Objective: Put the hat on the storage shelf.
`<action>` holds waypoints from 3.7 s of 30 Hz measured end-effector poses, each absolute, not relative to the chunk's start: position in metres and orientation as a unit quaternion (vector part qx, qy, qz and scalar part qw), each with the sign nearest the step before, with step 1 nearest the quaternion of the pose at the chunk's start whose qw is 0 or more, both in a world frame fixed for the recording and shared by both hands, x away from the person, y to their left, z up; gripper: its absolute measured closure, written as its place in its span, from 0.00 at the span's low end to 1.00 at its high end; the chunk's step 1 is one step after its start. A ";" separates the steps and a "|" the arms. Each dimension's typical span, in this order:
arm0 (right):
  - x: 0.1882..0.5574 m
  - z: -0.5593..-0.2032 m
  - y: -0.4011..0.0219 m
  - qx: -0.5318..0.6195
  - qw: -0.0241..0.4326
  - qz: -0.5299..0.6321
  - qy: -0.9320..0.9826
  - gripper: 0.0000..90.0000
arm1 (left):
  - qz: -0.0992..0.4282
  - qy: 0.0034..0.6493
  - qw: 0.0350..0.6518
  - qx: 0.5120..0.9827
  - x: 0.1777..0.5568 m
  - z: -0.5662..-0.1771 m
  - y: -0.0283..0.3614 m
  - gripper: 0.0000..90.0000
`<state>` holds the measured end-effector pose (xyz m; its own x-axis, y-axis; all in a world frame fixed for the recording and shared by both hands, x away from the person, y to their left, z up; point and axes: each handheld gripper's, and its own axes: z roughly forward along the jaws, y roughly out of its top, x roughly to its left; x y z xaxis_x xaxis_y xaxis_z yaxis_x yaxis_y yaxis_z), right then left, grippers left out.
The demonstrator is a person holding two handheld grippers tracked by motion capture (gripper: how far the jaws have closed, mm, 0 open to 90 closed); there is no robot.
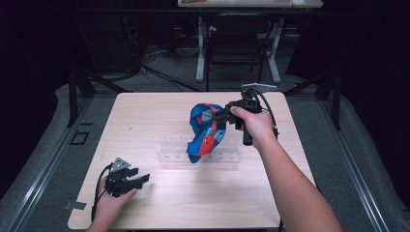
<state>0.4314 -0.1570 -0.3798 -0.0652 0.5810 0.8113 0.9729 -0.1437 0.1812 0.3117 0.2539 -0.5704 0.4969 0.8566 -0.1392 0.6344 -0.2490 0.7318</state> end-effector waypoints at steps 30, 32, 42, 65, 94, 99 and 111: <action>0.416 -0.369 -0.186 -0.648 0.181 -0.405 -0.619 0.62 | 0.147 0.482 0.382 0.774 0.312 -0.571 0.254 0.47; 0.413 -0.368 -0.188 -0.649 0.174 -0.404 -0.621 0.61 | 0.147 0.482 0.382 0.775 0.312 -0.571 0.254 0.46; 0.402 -0.368 -0.202 -0.650 0.148 -0.395 -0.632 0.55 | 0.145 0.481 0.379 0.777 0.312 -0.571 0.254 0.46; 0.383 -0.392 -0.239 -0.665 0.096 -0.382 -0.634 0.44 | 0.149 0.483 0.381 0.774 0.312 -0.572 0.253 0.46; 0.340 -0.460 -0.259 -0.663 0.031 -0.353 -0.660 0.41 | 0.150 0.482 0.380 0.775 0.312 -0.572 0.253 0.46; 0.327 -0.469 -0.255 -0.650 0.014 -0.358 -0.670 0.40 | 0.150 0.482 0.380 0.775 0.312 -0.572 0.253 0.46; 0.304 -0.494 -0.250 -0.633 -0.003 -0.390 -0.669 0.40 | 0.149 0.481 0.378 0.776 0.311 -0.572 0.253 0.46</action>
<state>0.3039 -0.2496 -0.4937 -0.1995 0.8485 0.4902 0.8442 -0.1052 0.5256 0.3113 0.2530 -0.5719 0.4919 0.8605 -0.1326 0.6347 -0.2502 0.7312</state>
